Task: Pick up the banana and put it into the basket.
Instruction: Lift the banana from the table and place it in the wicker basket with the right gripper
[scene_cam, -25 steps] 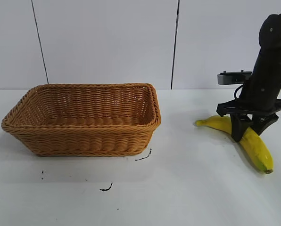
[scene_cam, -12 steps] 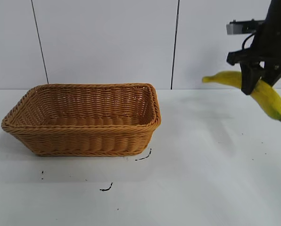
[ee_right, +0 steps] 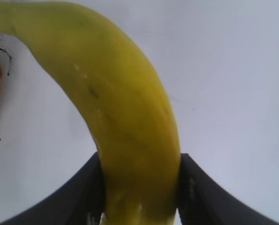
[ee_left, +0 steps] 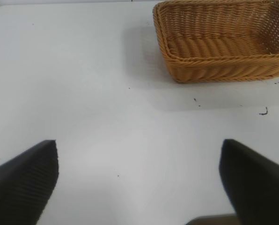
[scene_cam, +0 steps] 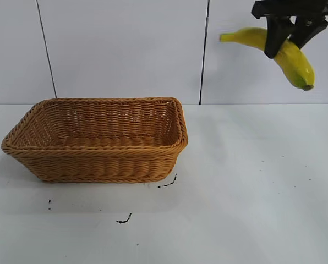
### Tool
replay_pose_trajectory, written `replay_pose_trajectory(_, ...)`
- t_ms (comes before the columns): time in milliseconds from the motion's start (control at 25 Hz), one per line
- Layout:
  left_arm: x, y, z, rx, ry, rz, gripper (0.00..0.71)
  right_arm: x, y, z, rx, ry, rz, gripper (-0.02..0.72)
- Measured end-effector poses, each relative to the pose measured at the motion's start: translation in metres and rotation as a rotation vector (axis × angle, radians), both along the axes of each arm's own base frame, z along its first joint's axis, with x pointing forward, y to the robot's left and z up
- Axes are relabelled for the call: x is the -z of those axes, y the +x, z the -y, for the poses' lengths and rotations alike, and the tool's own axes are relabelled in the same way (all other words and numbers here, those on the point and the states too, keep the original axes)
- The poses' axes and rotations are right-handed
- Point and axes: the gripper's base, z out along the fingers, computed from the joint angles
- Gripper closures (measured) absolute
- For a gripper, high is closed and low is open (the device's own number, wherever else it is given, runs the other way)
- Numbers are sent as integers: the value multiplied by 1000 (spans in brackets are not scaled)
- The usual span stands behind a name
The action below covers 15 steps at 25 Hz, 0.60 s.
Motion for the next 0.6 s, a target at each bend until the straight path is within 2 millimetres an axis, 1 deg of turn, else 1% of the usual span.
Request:
replay_pose_trajectory(40,0,0,0,0,0,0,17,-8,-5,-19,-54,-2,29,409)
replay_pose_trajectory(200,0,0,0,0,0,0,17,-21,-13,-50,-129,11,84,409)
replay_pose_trajectory(320,0,0,0,0,0,-1,17,-25,-17,-75,-193,16,121,409)
replay_pose_trajectory(400,0,0,0,0,0,0,17,-20,-17,-93,-238,15,127,409)
replay_pose_trajectory(600,0,0,0,0,0,0,17,5,-17,-147,-385,22,202,409)
